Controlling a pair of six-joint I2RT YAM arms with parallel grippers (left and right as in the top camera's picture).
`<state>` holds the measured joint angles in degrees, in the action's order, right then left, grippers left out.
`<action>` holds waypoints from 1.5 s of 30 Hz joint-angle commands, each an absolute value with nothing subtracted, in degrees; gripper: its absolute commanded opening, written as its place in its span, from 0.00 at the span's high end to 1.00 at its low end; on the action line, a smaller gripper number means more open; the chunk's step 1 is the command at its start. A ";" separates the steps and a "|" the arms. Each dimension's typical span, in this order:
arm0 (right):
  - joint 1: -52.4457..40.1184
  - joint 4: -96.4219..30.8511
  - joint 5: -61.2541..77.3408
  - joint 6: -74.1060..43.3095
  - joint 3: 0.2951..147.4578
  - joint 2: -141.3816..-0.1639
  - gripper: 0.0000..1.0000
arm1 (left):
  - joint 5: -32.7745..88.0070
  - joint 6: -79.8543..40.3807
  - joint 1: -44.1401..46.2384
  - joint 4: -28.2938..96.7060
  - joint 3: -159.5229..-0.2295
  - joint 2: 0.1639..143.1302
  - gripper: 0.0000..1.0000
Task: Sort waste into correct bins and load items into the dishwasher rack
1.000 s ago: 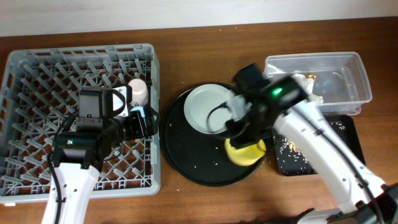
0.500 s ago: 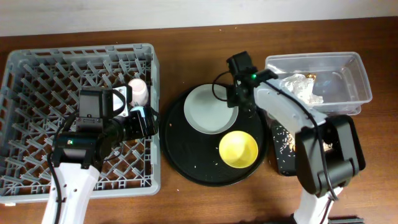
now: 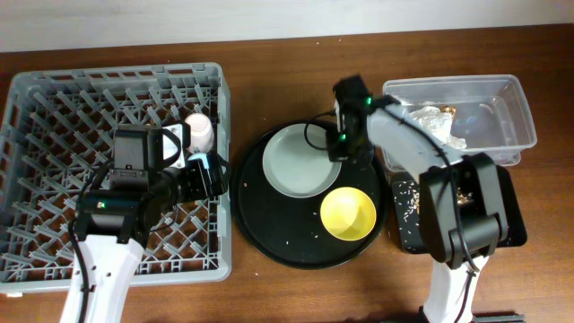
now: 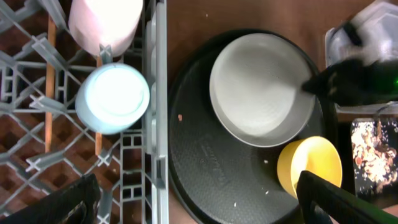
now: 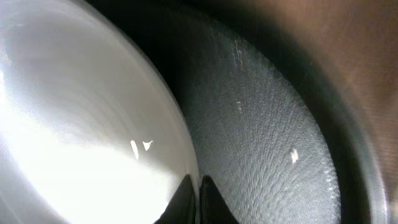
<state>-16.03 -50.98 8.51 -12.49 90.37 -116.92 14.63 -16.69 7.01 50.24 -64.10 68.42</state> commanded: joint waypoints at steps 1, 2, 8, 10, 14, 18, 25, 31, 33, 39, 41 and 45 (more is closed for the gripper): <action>-14.02 -63.02 17.50 -10.72 109.30 -109.03 0.96 | 15.07 -16.25 6.98 50.24 -64.71 68.29 0.01; -13.32 -67.46 17.56 -10.72 113.80 -106.63 0.96 | 15.07 -16.25 6.98 50.24 -64.71 68.29 0.01; -12.25 -77.80 21.21 -3.18 114.43 -103.48 0.96 | 15.70 -23.00 7.05 45.08 -64.66 68.71 0.01; -12.40 -79.24 22.76 -3.18 114.43 -103.48 0.96 | 35.48 -19.49 7.53 37.58 -64.66 69.04 0.03; -12.40 -83.53 34.06 3.03 114.43 -103.48 0.96 | 45.36 -19.51 12.43 25.93 -64.66 69.43 0.01; -12.78 -83.57 34.06 3.03 114.43 -103.48 0.96 | 46.74 -19.70 16.51 25.32 -64.66 69.43 0.62; -7.11 -84.44 34.06 2.98 116.33 -102.39 0.62 | 35.64 -19.66 13.54 25.45 -64.66 69.34 0.99; 4.54 -86.80 33.85 2.59 116.46 -101.62 0.01 | 8.84 -13.54 -5.85 28.40 -64.66 57.49 0.99; 4.54 -86.59 33.85 2.59 116.46 -101.62 0.01 | 1.96 -11.22 -5.63 28.53 -64.66 57.95 0.99; 4.54 -86.59 33.85 2.59 116.46 -101.62 0.01 | -11.00 -1.56 -5.63 16.36 -64.66 78.59 0.99; 4.54 -86.61 33.85 2.59 116.46 -101.62 0.01 | -11.00 -0.14 -5.63 13.45 -64.66 83.26 0.99; 4.54 -86.61 33.85 2.59 116.46 -101.62 0.01 | -10.35 0.10 -5.65 11.53 -64.66 90.89 0.99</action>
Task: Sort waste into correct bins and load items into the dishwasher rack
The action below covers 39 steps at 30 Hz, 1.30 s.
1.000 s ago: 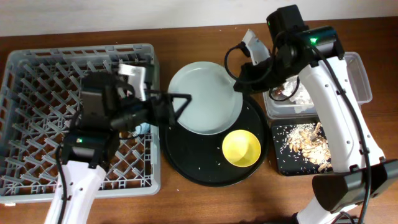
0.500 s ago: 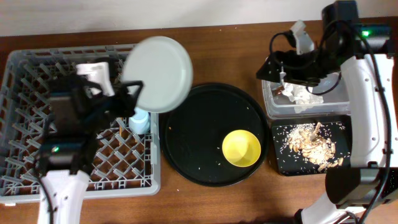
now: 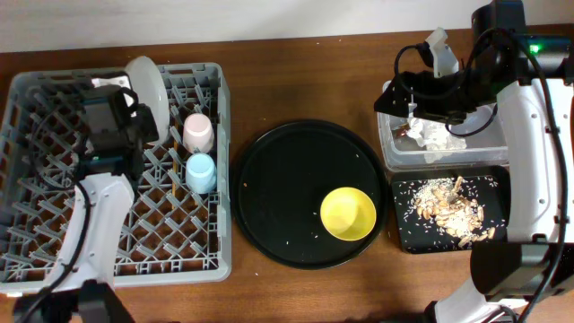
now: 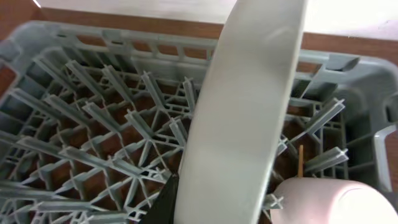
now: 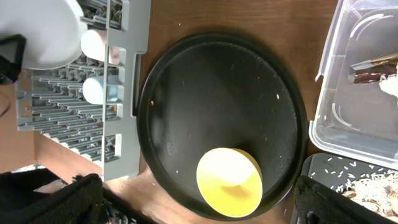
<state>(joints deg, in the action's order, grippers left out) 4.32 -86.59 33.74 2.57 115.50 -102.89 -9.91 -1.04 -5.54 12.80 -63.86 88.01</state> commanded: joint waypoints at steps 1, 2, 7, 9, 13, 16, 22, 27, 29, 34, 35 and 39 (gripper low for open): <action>4.54 -86.59 33.85 2.59 116.46 -101.62 0.01 | -10.35 0.08 -5.65 10.20 -64.66 92.49 0.87; 4.54 -86.59 33.85 2.59 116.46 -101.62 0.01 | -10.37 0.10 -5.65 9.26 -64.66 92.58 0.55; 4.54 -86.59 33.85 2.59 116.46 -101.62 0.02 | -10.33 0.91 -5.58 7.62 -65.87 87.02 0.15; 4.54 -86.59 33.85 2.59 116.46 -101.62 0.01 | -3.79 -1.08 0.14 18.20 -65.91 74.54 0.15; 4.54 -86.59 33.85 2.59 116.46 -101.62 0.01 | 21.19 -6.81 17.32 39.13 -65.67 67.44 0.15; 4.54 -86.59 33.85 2.59 116.46 -101.62 0.01 | 16.78 -6.81 32.21 42.30 -65.58 73.65 0.17; 4.54 -86.59 33.85 2.59 116.46 -101.62 0.01 | 15.16 -6.81 52.56 28.84 -65.58 95.85 0.28; 4.54 -86.59 33.85 2.59 116.46 -101.62 0.01 | 4.86 -6.81 58.67 21.41 -65.58 101.47 0.45; 4.54 -86.59 33.85 2.59 116.46 -101.62 0.02 | 4.62 -6.81 59.92 20.97 -65.58 101.95 0.45; 4.54 -86.59 33.85 2.59 116.46 -101.62 0.01 | 1.67 -6.83 60.99 18.24 -65.56 107.13 0.72; 4.54 -86.59 33.85 2.59 116.46 -101.62 0.01 | 1.67 -6.83 60.99 18.50 -65.56 107.13 0.78; 4.54 -86.59 33.85 2.59 116.46 -101.62 0.01 | 1.69 -6.83 60.99 19.16 -65.56 107.13 1.00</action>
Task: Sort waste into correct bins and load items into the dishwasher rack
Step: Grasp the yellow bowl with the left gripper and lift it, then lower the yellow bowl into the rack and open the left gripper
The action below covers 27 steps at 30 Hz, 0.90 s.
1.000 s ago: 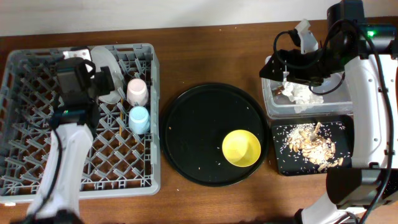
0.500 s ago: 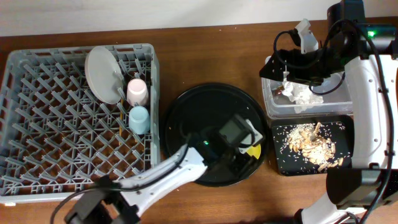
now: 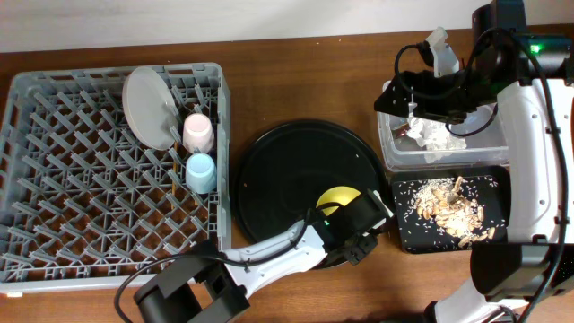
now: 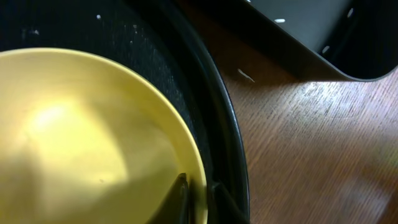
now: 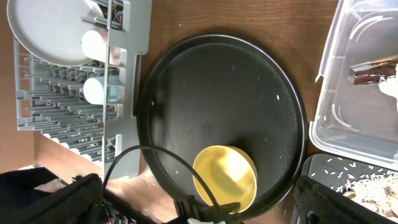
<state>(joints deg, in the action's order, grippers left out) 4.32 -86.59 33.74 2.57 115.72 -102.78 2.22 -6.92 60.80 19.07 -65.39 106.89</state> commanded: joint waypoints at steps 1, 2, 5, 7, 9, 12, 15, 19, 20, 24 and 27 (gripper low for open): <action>4.54 -86.61 33.85 2.59 116.46 -101.62 0.01 | 1.67 -6.83 60.99 19.14 -65.58 107.13 1.00; 4.54 -86.59 33.85 2.59 116.46 -101.62 0.01 | 1.67 -6.83 60.97 18.90 -65.84 107.07 0.99; 4.54 -86.59 33.85 2.59 116.46 -101.62 0.01 | 1.65 -6.83 60.42 21.56 -70.57 101.19 1.00; 4.54 -86.59 33.85 2.59 116.46 -101.62 0.01 | 1.69 -7.27 55.46 29.12 -76.53 91.44 1.00; 4.54 -86.59 33.85 2.59 116.46 -101.62 0.01 | 10.57 -9.82 41.85 38.30 -79.68 79.29 1.00; 4.54 -86.61 33.85 2.59 116.46 -101.62 0.01 | 39.72 -9.76 12.88 48.16 -79.66 70.96 1.00; 4.54 -86.59 33.85 2.59 116.46 -101.62 0.01 | 71.83 1.48 -11.44 58.24 -79.64 73.84 1.00; 4.54 -86.59 33.85 2.59 116.46 -101.62 0.01 | 80.40 16.21 -21.80 72.71 -79.53 81.52 1.00; 4.54 -86.59 33.85 2.59 116.46 -101.62 0.01 | 80.95 19.97 -22.61 75.70 -79.31 83.99 1.00; 4.54 -86.61 33.85 2.59 116.46 -101.62 0.01 | 82.74 24.69 -27.70 75.16 -71.07 89.95 1.00; 4.54 -86.59 33.85 2.59 116.46 -101.62 0.01 | 82.48 25.43 -33.06 70.13 -63.07 91.72 1.00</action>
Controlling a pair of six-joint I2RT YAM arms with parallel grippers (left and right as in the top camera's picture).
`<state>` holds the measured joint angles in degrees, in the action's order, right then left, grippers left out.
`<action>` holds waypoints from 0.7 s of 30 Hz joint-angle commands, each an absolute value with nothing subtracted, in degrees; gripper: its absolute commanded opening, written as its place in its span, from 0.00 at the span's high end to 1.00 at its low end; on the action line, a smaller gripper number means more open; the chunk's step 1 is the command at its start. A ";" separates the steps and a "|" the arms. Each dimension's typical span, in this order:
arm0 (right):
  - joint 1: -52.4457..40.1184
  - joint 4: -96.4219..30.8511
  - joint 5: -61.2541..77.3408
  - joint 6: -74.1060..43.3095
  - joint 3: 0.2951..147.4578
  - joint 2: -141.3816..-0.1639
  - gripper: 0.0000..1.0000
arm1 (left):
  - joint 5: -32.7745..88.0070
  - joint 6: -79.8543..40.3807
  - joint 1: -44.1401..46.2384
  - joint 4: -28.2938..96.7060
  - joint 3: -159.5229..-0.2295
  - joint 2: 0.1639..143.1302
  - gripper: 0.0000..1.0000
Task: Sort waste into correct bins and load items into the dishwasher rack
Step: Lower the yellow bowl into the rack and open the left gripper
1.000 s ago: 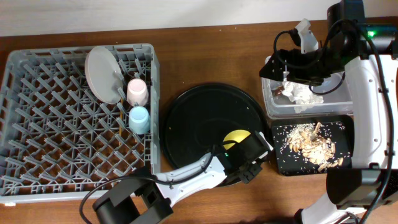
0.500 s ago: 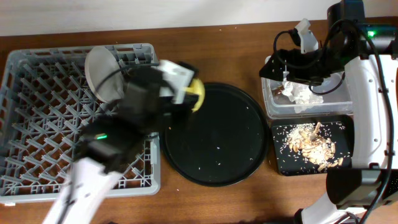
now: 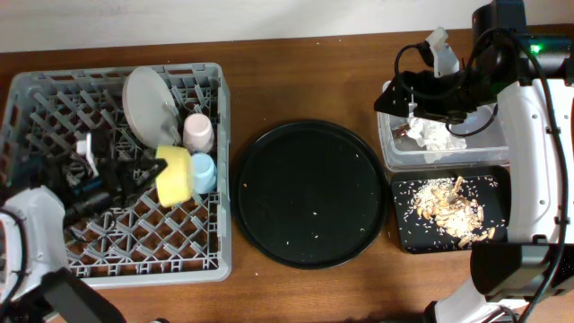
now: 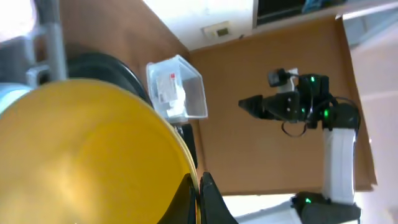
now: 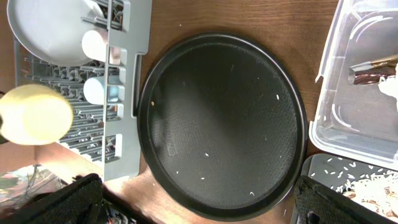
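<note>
My left gripper [image 3: 160,170] is shut on the rim of the yellow bowl [image 3: 175,175], which is tipped on its side over the grey dishwasher rack [image 3: 54,99], right beside the blue cup [image 3: 205,170]. In the left wrist view the bowl [image 4: 81,155] fills the frame, and the left gripper [image 4: 198,194] pinches its edge. A grey plate [image 3: 148,103] stands in the rack's far slots, with a pink cup [image 3: 197,133] next to it. My right gripper [image 5: 202,205] is open and high over the clear bin [image 3: 498,99].
The round black tray [image 3: 309,193] in the middle holds only crumbs. The clear bin holds crumpled wrappers [image 3: 439,135]. In front of it a black rectangular tray [image 3: 489,184] holds rice and food scraps [image 3: 444,211]. The right arm [image 3: 525,108] reaches over both.
The left gripper, then shut on the yellow bowl's rim on the black tray, now holds the bowl over the rack beside the blue cup. The tray is bare. The right arm has not moved.
First the grey plate and yellow bowl lay on the black tray, with the right gripper at the plate's rim. Then the left gripper held the plate upright at the rack's far side. Then the plate stood in the rack and the left gripper gripped the bowl, now over the rack.
</note>
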<state>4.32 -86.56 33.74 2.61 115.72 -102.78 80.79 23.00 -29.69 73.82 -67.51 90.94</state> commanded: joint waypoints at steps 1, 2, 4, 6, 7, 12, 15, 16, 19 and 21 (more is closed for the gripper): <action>4.54 -86.61 33.85 2.59 116.46 -101.62 0.01 | 81.65 25.41 -34.22 66.50 -58.65 92.27 1.00; 4.54 -86.59 33.85 2.59 116.46 -101.62 0.01 | 81.69 25.41 -34.33 65.54 -56.82 92.73 1.00; 4.54 -86.59 33.85 2.59 116.46 -101.62 0.01 | 88.75 25.39 -34.30 63.20 -53.36 95.70 1.00; 4.54 -86.61 33.85 2.59 116.46 -101.62 0.01 | 90.19 23.90 -34.30 62.54 -53.28 97.43 1.00; 4.54 -86.59 33.85 2.59 116.46 -101.62 0.01 | 90.17 23.92 -34.30 62.26 -53.28 97.56 1.00; 4.54 -86.59 33.85 2.59 116.46 -101.62 0.01 | 75.09 20.99 -38.87 55.86 -53.30 97.56 1.00; 4.54 -86.59 33.85 2.59 116.46 -101.62 0.01 | 71.75 20.60 -45.47 54.87 -53.34 97.54 0.79; 4.54 -86.59 33.85 2.59 116.46 -101.62 0.01 | 71.75 20.12 -46.59 54.89 -53.84 97.54 0.51; 4.54 -86.59 33.85 2.59 116.46 -101.62 0.01 | 71.75 14.11 -48.34 55.88 -58.61 97.25 0.01; 4.54 -86.59 33.85 2.59 116.46 -101.62 0.01 | 71.53 14.13 -48.25 58.81 -62.72 94.87 0.01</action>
<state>4.32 -86.56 33.74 2.57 115.72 -102.78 71.64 15.49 -47.97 57.56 -57.98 97.08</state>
